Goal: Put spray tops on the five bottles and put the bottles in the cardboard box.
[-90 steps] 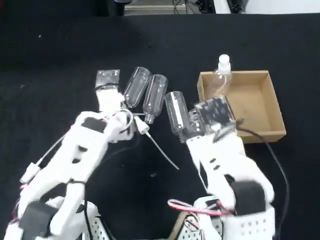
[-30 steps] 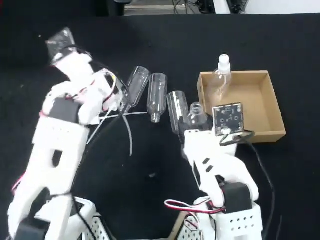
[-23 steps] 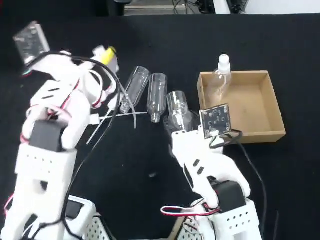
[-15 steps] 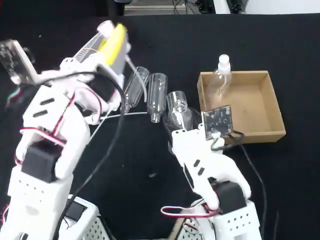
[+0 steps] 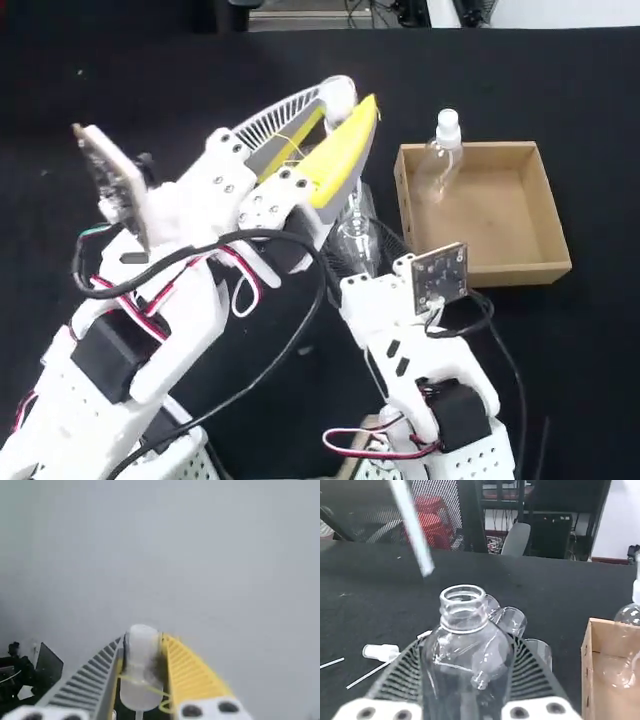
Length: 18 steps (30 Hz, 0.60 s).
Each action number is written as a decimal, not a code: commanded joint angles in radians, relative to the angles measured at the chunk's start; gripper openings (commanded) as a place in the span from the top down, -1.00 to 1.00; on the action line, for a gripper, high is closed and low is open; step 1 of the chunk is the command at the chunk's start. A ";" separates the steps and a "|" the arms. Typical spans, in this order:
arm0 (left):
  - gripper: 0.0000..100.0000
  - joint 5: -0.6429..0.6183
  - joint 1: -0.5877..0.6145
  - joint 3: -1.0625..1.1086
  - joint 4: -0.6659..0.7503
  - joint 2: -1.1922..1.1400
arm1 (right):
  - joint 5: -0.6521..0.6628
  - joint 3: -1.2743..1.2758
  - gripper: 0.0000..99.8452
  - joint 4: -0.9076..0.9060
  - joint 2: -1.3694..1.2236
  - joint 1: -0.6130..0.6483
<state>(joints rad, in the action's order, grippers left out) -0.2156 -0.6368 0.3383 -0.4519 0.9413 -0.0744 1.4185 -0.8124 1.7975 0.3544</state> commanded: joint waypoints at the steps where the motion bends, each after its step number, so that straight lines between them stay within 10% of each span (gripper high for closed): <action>1: 0.94 0.011 -0.010 -0.056 0.066 0.009 | 0.002 -0.008 0.98 0.025 0.097 0.011; 18: 0.94 0.003 -0.010 0.096 0.058 -0.037 | 0.002 -0.010 0.98 0.025 0.102 0.006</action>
<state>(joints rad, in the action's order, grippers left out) -0.2156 -0.6460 0.4089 -0.4135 0.9030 -0.0744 1.4185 -0.8124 1.7975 0.3575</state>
